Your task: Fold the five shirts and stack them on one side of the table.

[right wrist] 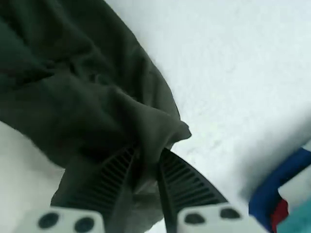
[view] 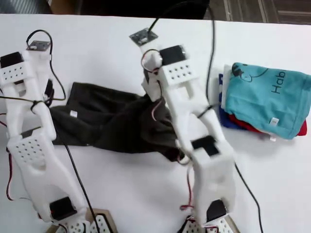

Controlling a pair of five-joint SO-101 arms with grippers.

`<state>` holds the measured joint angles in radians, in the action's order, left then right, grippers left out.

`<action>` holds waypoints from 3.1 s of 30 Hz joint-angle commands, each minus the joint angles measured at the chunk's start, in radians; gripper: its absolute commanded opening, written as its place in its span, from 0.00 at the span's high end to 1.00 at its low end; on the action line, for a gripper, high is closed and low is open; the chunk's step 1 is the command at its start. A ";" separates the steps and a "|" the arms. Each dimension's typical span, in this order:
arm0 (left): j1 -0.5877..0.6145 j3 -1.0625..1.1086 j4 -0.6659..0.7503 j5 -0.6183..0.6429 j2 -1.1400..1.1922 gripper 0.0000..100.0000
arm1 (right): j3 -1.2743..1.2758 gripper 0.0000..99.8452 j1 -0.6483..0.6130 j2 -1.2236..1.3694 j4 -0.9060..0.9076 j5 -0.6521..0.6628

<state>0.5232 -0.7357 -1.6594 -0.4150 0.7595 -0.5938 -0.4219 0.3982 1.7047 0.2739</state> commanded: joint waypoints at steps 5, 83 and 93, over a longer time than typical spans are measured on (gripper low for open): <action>-0.012 -0.012 0.006 0.003 -0.017 0.97 | 0.694 0.98 -0.041 -0.604 -0.114 0.137; -0.025 -0.012 0.017 0.005 -0.009 0.97 | 0.236 0.98 0.189 -0.298 -0.317 0.446; -0.025 -0.008 0.015 0.003 -0.009 0.97 | 0.353 0.98 0.035 -0.035 -0.231 0.344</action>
<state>0.5017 -0.7357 -1.6441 -0.4150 0.7595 -0.2378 -0.3560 0.3567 1.4438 0.6559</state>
